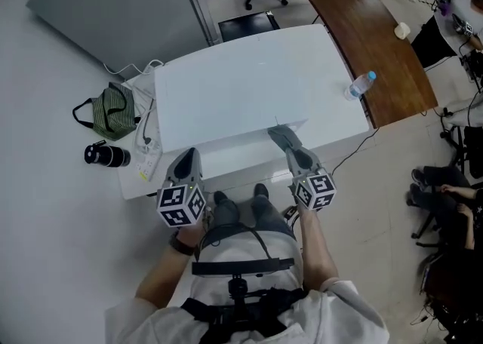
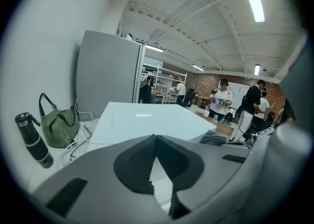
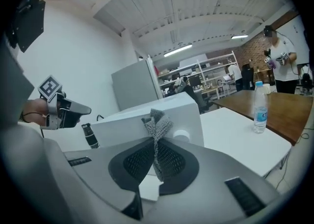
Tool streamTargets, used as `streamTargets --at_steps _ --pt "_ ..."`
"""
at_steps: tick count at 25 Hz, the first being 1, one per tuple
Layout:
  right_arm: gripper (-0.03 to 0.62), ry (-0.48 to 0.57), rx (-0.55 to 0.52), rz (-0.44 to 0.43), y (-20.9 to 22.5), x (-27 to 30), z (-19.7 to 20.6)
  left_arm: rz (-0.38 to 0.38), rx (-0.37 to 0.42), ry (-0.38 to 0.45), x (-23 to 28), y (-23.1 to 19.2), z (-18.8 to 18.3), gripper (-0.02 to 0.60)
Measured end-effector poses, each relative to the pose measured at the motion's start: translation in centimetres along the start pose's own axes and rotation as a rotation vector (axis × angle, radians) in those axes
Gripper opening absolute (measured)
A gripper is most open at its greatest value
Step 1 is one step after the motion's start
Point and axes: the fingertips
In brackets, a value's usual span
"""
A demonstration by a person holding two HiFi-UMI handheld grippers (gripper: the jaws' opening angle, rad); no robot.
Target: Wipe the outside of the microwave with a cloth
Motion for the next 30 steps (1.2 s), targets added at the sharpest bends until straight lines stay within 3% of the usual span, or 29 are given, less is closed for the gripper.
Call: streamTargets --at_steps 4,8,11,17,20,22,24,30 --pt "0.011 -0.045 -0.032 -0.06 -3.2 1.7 2.0 -0.011 -0.027 -0.003 -1.8 -0.4 1.2 0.012" --pt "0.011 -0.103 -0.128 -0.137 -10.6 5.6 4.7 -0.04 -0.059 0.025 -6.0 -4.2 1.8 0.012" --pt "0.011 -0.127 -0.156 -0.222 -18.6 9.7 6.9 -0.074 -0.081 0.047 -10.3 -8.9 2.6 0.012" --pt "0.011 -0.168 -0.22 -0.441 -38.8 15.9 11.2 -0.128 -0.128 0.088 -18.9 -18.4 5.3 0.012" --pt "0.011 -0.169 -0.26 -0.518 -45.5 17.0 12.6 -0.118 -0.165 0.11 -20.7 -20.9 6.4 0.012" --pt "0.011 -0.178 -0.275 -0.504 -46.3 17.2 13.3 -0.097 -0.194 0.122 -21.0 -21.5 7.0 0.012" --pt "0.011 -0.186 -0.263 -0.433 -44.5 17.0 13.3 -0.068 -0.185 0.118 -20.7 -21.5 7.4 0.012" --pt "0.011 -0.125 -0.124 -0.115 -28.5 13.8 10.4 -0.025 -0.087 0.116 -17.5 -18.2 6.5 0.012"
Point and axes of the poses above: the fingertips, and each gripper's own axes: x forward along the fingers, y to its right, z out of its underside
